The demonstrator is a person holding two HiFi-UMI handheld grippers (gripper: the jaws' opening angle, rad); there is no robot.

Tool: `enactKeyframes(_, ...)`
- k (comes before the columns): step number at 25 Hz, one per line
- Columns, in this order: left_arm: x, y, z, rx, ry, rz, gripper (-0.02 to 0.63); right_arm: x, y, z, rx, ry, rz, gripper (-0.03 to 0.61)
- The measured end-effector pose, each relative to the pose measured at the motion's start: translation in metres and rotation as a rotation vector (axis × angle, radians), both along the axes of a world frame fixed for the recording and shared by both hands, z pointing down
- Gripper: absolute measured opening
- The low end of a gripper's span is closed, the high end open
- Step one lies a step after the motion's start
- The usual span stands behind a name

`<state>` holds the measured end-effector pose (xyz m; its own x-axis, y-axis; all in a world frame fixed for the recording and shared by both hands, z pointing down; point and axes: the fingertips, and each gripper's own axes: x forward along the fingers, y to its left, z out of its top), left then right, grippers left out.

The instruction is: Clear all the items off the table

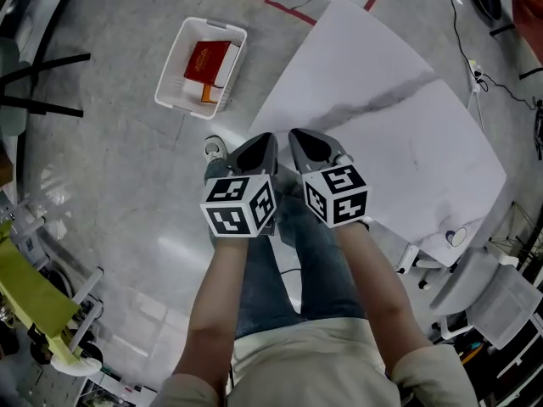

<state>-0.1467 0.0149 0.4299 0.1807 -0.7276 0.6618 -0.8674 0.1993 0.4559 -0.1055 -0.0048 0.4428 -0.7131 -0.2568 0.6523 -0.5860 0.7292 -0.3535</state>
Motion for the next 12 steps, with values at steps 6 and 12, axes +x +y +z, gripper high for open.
enactKeyframes(6, 0.047, 0.003, -0.019, 0.015, 0.023, 0.016, 0.008, 0.044, 0.006, -0.017, 0.005, 0.009, 0.006, -0.002)
enactKeyframes(12, 0.072, 0.001, -0.046, 0.013, 0.031, 0.038, 0.008, 0.073, 0.008, -0.044, 0.0, 0.019, 0.019, -0.002)
